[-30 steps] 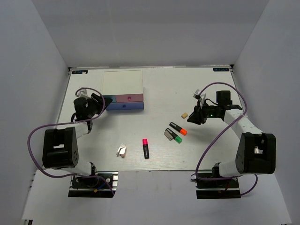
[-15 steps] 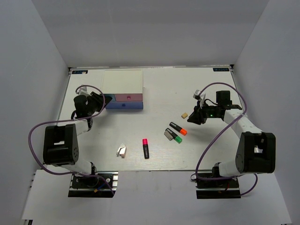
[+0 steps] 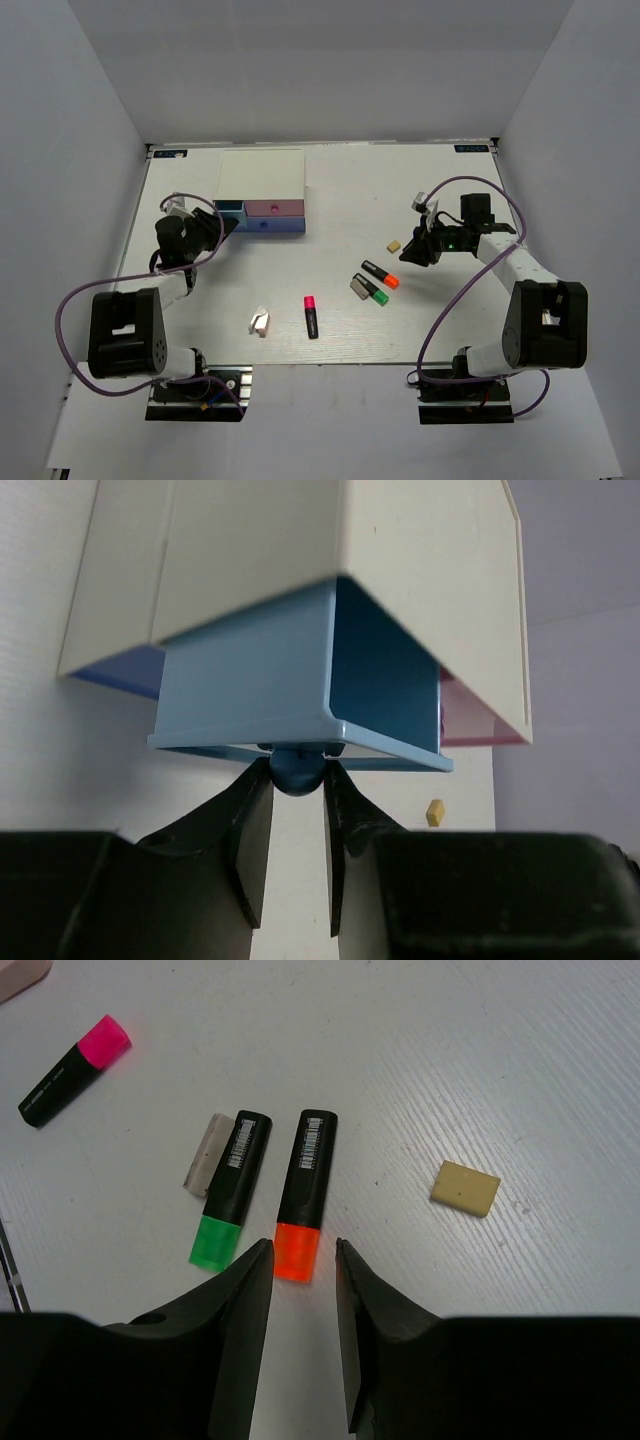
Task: Sort the stationery into containers
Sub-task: Open the drawer in the storage box.
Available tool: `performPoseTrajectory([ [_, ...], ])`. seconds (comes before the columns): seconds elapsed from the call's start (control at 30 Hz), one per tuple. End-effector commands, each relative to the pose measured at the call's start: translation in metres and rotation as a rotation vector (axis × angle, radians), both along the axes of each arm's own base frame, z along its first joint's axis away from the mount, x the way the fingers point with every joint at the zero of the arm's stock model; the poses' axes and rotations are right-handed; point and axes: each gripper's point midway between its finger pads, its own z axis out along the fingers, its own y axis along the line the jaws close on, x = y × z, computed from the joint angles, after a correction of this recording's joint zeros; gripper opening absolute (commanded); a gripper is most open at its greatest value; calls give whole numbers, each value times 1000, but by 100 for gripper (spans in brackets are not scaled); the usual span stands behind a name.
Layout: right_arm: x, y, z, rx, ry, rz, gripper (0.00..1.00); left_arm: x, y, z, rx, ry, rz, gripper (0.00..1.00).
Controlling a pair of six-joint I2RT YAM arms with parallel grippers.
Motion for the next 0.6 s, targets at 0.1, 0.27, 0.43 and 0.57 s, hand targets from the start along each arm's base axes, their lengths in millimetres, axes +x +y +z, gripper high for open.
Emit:
performPoseTrajectory([
  [0.1, 11, 0, 7, -2, -27, 2, 40, -28, -3, 3, 32, 0, -33, 9],
  [0.27, 12, -2, 4, -28, -15, -19, 67, -44, -4, -5, 46, 26, -39, 10],
  [0.43, 13, -6, -2, -58, -9, -30, 77, -47, -4, -8, 59, 42, -46, 27],
  [0.57, 30, -13, -9, -118, -46, -59, 75, -46, -3, -7, 67, 41, -49, 76],
])
